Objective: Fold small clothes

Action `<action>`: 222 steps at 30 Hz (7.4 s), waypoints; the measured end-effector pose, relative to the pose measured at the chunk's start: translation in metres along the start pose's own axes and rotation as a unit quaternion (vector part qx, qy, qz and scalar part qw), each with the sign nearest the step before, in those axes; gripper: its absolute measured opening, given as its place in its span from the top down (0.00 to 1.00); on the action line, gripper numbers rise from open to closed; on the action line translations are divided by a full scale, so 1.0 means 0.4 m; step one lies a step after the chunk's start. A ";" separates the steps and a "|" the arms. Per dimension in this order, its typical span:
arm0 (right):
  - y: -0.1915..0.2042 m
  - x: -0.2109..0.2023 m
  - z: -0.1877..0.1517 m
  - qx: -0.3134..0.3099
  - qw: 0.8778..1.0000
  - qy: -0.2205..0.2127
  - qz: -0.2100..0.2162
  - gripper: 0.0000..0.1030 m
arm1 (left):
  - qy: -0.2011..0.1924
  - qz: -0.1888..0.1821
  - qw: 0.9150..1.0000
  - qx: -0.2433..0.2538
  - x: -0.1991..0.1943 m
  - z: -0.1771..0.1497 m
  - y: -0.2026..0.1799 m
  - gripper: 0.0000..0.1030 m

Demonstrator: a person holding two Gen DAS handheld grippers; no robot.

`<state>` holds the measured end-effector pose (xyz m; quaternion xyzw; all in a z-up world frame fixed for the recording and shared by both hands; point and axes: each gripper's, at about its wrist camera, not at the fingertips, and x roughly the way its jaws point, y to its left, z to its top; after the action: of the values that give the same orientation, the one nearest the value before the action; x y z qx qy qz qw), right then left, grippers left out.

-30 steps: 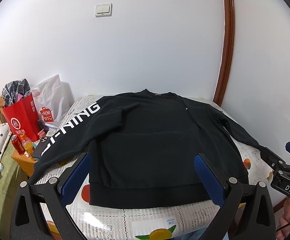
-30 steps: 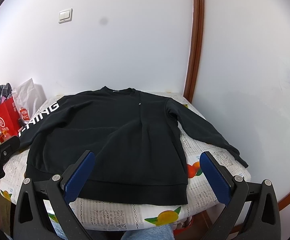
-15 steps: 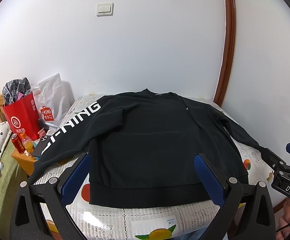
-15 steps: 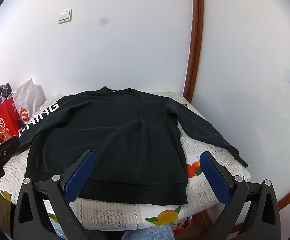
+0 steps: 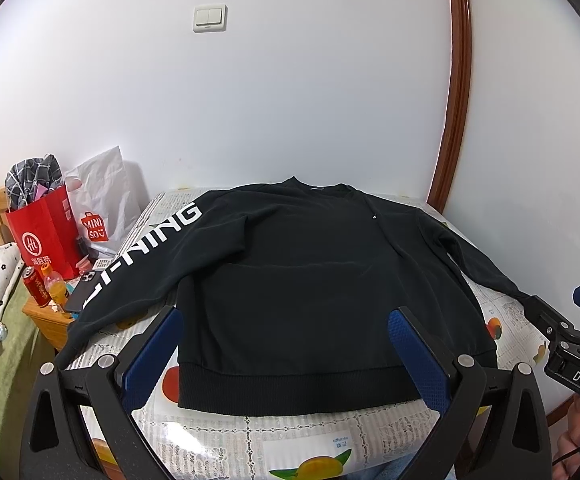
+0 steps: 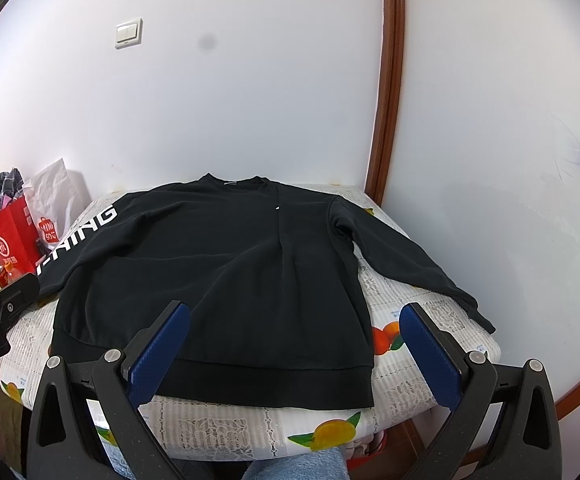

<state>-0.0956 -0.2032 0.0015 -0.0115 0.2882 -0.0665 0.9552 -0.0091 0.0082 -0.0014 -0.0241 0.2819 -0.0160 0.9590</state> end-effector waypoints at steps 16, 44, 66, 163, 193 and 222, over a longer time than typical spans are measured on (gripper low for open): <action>-0.007 -0.007 -0.001 0.005 1.000 -0.004 -0.001 0.00 | -0.003 0.006 1.000 0.002 -0.002 -0.008 0.003 0.00; 0.012 0.360 -0.031 -0.012 0.994 0.106 0.018 0.01 | 0.109 0.026 0.985 -0.133 0.281 -0.104 0.311 0.03; 0.110 0.565 0.040 -0.060 0.988 0.142 0.023 0.01 | 0.088 0.127 0.920 -0.361 0.496 -0.104 0.634 0.79; 0.553 0.680 0.099 -0.185 0.939 0.156 0.246 0.14 | 0.163 -0.013 0.985 -0.062 0.465 -0.051 0.335 0.14; 0.351 0.795 0.264 -0.162 0.940 0.136 0.267 0.76 | 0.180 0.078 0.978 -0.072 0.548 -0.087 0.339 0.14; -0.042 0.989 0.402 -0.008 0.987 0.081 0.139 0.81 | 0.182 0.106 0.974 -0.079 0.547 -0.092 0.348 0.13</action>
<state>0.3173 -0.2752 -0.0808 0.0262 0.3636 0.0687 0.9287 0.1571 0.1362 -0.1583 -0.0667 0.4534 0.1038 0.8827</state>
